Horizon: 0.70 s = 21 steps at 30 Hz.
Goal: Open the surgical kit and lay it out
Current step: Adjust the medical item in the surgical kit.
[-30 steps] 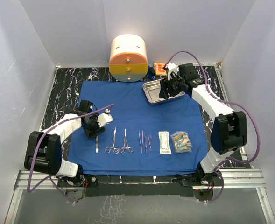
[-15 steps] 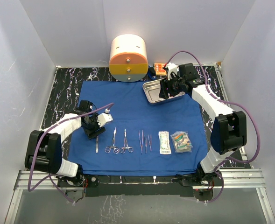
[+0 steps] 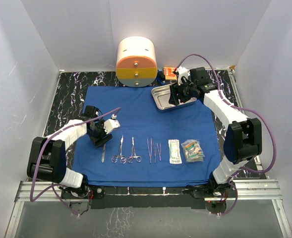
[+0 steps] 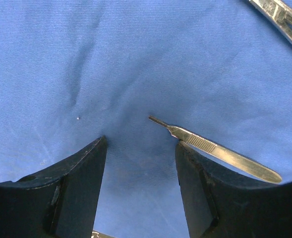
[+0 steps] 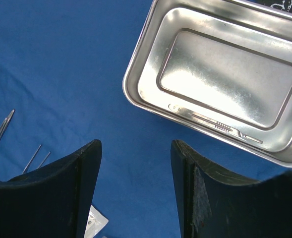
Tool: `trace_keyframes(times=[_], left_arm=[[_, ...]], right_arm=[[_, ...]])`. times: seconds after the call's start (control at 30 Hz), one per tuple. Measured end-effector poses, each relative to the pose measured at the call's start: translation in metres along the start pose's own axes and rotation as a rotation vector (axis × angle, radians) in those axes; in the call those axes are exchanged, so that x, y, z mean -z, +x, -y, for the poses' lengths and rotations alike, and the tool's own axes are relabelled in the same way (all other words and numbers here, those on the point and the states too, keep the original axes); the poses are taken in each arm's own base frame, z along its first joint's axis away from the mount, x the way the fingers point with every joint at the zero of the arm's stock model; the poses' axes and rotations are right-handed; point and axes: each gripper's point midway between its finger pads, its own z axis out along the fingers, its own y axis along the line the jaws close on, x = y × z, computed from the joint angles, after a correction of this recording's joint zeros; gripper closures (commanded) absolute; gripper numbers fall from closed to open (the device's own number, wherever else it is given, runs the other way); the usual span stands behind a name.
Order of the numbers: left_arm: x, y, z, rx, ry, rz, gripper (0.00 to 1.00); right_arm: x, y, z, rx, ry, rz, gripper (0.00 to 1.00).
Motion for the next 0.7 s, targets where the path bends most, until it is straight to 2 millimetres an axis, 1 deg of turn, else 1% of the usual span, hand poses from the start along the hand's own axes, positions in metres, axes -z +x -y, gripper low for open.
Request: trace_keyframes(times=[0.27, 0.43, 0.53, 0.7], left_arm=[[0.003, -0.001, -0.001, 0.011, 0.002, -0.005, 0.43], [0.015, -0.007, -0.009, 0.034, -0.032, -0.007, 0.41], [0.026, -0.017, -0.021, 0.063, -0.074, 0.008, 0.39], [0.048, -0.045, -0.047, 0.134, -0.162, 0.074, 0.33]], right_arm=[[-0.001, 0.001, 0.000, -0.001, 0.000, -0.002, 0.44], [-0.006, 0.007, 0.007, -0.009, 0.027, -0.025, 0.44], [-0.013, 0.013, 0.016, -0.016, 0.059, -0.049, 0.44], [-0.030, 0.019, 0.036, -0.009, 0.110, -0.086, 0.43]])
